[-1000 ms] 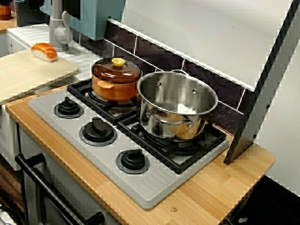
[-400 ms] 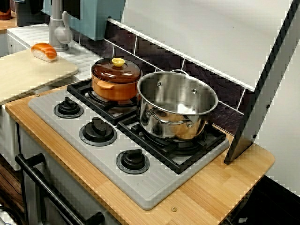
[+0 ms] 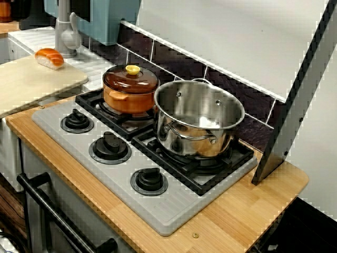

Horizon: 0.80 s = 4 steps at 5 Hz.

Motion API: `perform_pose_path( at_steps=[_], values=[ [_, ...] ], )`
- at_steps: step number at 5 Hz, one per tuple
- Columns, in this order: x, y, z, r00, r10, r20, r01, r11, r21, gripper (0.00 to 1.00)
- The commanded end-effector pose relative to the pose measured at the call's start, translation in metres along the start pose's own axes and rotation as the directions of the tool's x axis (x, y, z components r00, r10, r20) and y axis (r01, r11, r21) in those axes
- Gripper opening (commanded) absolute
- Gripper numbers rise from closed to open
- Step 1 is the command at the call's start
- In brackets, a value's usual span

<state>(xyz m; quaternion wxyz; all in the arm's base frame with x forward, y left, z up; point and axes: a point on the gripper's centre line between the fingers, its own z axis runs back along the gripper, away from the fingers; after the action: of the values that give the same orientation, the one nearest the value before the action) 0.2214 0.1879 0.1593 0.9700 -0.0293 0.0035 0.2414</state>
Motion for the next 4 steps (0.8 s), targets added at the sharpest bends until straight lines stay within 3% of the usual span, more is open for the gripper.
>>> perform_pose_path(
  at_steps=[1, 2, 3, 4],
  values=[
    [-0.014, 0.007, 0.017, 0.994, -0.076, 0.080, 0.071, 0.996, 0.054, 1.00],
    [-0.014, 0.007, 0.009, 0.983, -0.161, 0.082, 0.154, 0.984, 0.094, 1.00],
    [-0.009, 0.003, 0.001, 0.992, -0.125, 0.027, 0.122, 0.989, 0.085, 1.00],
    [0.000, -0.018, 0.002, 0.997, 0.006, 0.082, -0.011, 0.998, 0.059, 1.00]
  ],
)
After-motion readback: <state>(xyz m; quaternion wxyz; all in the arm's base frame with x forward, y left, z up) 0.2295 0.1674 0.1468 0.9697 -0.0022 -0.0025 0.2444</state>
